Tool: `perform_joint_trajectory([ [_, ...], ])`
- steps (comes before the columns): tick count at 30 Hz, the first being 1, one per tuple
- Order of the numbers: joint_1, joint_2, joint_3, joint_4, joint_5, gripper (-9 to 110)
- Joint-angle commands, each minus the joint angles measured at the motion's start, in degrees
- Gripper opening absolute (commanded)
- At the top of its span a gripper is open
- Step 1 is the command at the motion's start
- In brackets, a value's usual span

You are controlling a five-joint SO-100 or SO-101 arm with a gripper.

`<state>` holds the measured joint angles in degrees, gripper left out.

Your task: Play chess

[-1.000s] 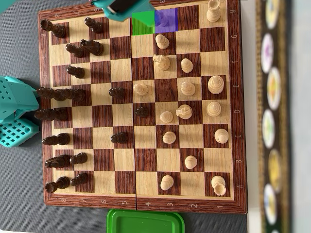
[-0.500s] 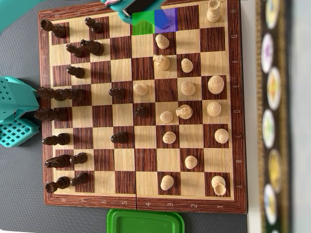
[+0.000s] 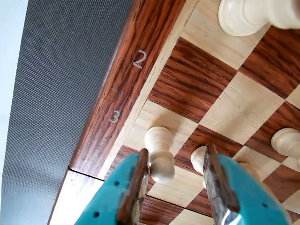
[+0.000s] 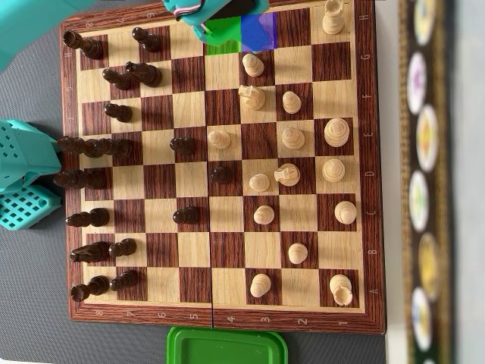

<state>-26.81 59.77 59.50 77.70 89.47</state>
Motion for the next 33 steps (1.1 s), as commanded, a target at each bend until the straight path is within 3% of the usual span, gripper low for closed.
perform_joint_trajectory([
  [1,0.7,0.6,-2.2,-0.2,-0.9,17],
  [12,0.5,0.6,-2.1,0.2,-1.2,17],
  [33,0.5,0.6,-2.1,0.2,-1.2,5],
])
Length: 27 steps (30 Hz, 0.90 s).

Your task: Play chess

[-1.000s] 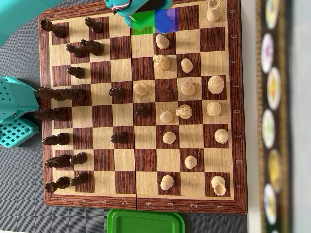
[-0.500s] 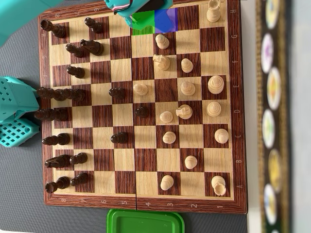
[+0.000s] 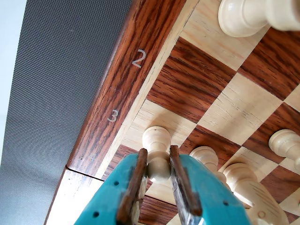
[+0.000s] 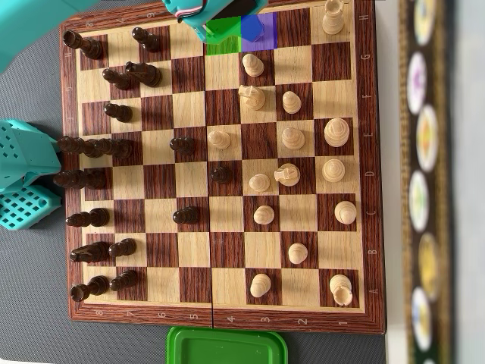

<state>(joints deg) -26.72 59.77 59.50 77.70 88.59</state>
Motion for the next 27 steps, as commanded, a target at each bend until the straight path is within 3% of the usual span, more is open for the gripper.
perform_joint_trajectory([
  [1,0.4,0.6,-2.1,0.2,-0.4,5],
  [27,0.0,8.3,-1.1,0.2,-0.4,5],
])
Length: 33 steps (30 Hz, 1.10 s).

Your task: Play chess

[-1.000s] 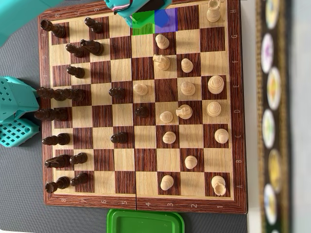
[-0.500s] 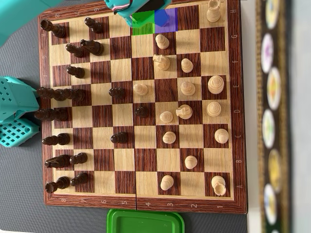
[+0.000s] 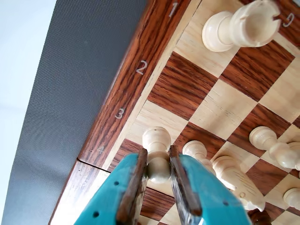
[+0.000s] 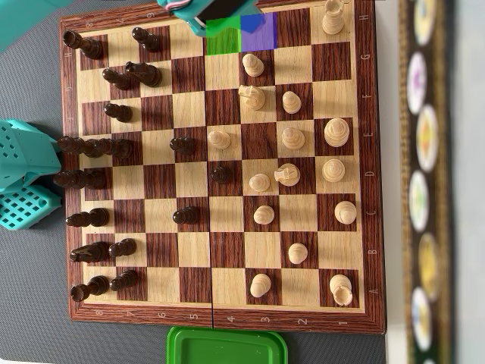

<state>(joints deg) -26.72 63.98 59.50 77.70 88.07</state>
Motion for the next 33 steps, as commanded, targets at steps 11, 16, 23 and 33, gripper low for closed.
perform_joint_trajectory([
  [11,0.4,13.3,11.7,-1.4,0.9,5],
  [16,-0.9,16.3,17.6,-5.8,1.7,5],
  [23,-2.3,17.8,23.1,-8.1,3.3,5],
  [33,-3.1,17.3,23.8,-8.1,3.3,5],
])
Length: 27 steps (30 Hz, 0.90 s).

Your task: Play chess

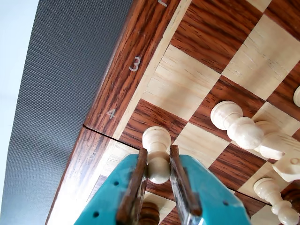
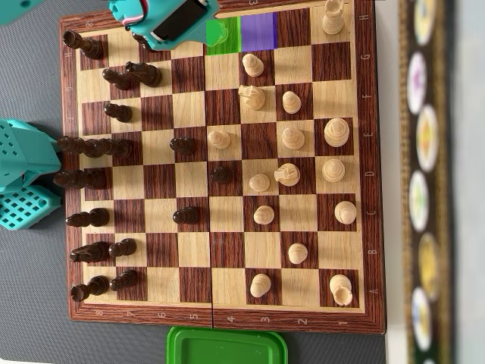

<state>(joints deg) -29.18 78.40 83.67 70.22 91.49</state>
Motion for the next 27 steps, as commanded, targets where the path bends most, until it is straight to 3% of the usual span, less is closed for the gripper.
perform_joint_trajectory([
  [1,-0.8,2.9,-0.4,-0.6,0.0,5],
  [27,-2.1,1.4,1.2,-3.4,0.0,5],
])
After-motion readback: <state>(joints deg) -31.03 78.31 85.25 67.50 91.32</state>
